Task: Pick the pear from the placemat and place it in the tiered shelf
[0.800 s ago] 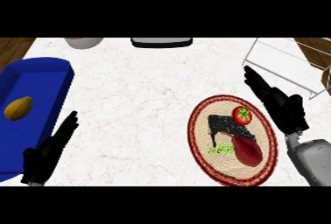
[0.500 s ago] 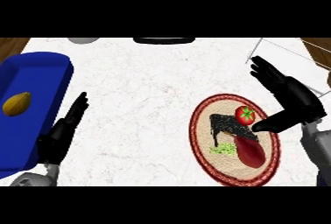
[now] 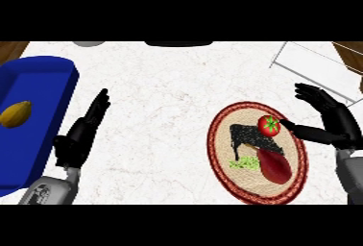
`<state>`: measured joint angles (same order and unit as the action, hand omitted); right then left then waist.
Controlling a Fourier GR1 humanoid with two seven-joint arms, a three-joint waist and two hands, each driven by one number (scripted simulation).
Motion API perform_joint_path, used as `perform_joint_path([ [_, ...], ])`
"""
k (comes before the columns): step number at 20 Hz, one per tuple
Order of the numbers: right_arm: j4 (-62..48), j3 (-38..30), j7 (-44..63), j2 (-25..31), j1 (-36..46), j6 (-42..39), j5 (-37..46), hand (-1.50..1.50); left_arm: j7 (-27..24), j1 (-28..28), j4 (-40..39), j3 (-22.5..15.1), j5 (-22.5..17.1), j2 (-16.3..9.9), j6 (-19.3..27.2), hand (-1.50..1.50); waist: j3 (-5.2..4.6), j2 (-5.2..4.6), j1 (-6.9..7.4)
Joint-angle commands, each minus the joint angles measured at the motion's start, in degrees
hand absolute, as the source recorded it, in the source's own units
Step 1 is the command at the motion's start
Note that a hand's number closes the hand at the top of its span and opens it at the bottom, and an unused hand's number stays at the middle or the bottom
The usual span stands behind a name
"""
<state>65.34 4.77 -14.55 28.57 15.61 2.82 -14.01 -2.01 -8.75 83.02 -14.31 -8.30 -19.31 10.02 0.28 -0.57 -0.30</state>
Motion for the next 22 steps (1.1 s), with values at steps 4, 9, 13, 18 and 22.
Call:
perform_joint_path([
  [4, -12.9, -9.0, -16.3, 0.5, 1.0, -14.7, -8.0, -1.5, 1.1, -1.0, -1.1, -0.5, 1.6, 2.4, 0.4, 0.0, -0.19, 0.35, 0.66],
  [9, -7.9, -1.4, -9.0, 8.4, 2.4, -24.2, -1.7, -1.5, 1.2, -2.1, -1.6, -0.1, 2.6, 2.9, 0.8, 0.0, -0.32, 0.59, 0.33],
  [13, -1.3, 1.3, -5.8, 10.2, 3.7, -23.1, 3.0, -1.5, 2.0, -2.9, -2.5, -0.4, 4.0, 4.5, 1.6, 0.0, -0.33, 0.67, 0.1],
  [18, 8.9, 3.7, 5.5, 13.6, 3.6, -24.3, 5.0, -1.5, 3.1, -1.7, 0.4, -0.3, 4.8, 4.3, 1.6, 0.0, -0.35, 0.83, 0.12],
  [22, 17.4, 7.7, 11.8, 20.0, 4.0, -29.3, 8.6, -1.5, 2.5, -3.6, -3.9, 0.6, 4.3, 4.9, 0.9, 0.0, -0.46, 0.9, -0.95],
])
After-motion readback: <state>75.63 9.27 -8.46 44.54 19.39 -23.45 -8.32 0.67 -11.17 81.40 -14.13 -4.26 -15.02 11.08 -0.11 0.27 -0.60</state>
